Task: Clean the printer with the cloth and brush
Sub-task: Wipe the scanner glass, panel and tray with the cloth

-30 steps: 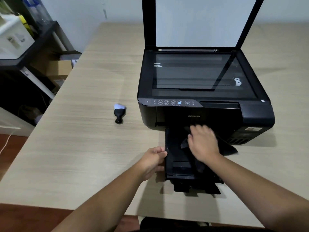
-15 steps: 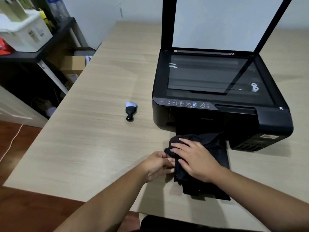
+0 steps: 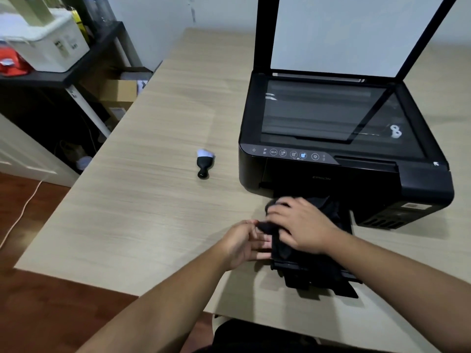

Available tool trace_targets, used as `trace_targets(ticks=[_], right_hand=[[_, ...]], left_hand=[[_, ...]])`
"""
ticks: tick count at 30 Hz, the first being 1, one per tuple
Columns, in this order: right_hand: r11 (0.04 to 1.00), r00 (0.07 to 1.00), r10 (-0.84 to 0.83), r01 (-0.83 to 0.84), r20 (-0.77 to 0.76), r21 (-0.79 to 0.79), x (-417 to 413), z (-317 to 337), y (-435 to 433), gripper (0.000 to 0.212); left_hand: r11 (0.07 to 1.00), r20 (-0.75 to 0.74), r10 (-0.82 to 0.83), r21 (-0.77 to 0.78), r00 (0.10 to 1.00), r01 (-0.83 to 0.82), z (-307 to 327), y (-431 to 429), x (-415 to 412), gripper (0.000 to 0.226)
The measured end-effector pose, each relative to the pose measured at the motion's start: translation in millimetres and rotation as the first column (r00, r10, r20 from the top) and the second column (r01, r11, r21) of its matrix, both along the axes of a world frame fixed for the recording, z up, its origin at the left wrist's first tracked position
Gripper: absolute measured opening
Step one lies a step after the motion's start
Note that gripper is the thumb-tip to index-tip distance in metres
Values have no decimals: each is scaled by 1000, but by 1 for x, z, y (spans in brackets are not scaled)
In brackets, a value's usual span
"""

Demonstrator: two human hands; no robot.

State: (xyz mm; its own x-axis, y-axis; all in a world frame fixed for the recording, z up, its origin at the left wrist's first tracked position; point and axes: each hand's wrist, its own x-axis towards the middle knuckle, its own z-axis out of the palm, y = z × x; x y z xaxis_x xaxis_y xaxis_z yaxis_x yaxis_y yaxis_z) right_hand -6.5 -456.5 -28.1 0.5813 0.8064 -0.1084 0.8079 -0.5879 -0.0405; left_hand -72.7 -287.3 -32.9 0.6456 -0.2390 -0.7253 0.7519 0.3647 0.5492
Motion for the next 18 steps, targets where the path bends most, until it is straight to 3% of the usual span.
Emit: trace_targets(ticks=[4, 6, 9, 12, 15, 16, 18], right_hand=[[970, 969, -240, 242, -56, 36, 9, -13, 7, 50], [989, 988, -140, 143, -64, 49, -21, -20, -12, 51], [1000, 994, -9, 9, -110, 5, -47, -19, -62, 48], [956, 955, -293, 293, -39, -19, -22, -15, -82, 62], [810, 807, -585, 587, -75, 4, -2, -19, -40, 53], [808, 805, -587, 589, -82, 4, -4, -21, -20, 49], [904, 901, -421, 427, -109, 38, -24, -22, -6, 53]], left_hand=[[999, -28, 11, -31, 1000, -12, -1, 1, 1, 32], [999, -45, -42, -4, 998, 42, -1, -2, 3, 19], [991, -20, -93, 95, 995, 94, -3, -12, 6, 34], [981, 2, -81, 175, 997, 80, -3, -22, 7, 43], [977, -5, -26, 212, 1000, 26, -3, -34, 7, 43], [980, -10, 26, 197, 1000, -23, -4, -33, 8, 47], [983, -33, 134, 127, 990, -129, -7, -35, 11, 57]])
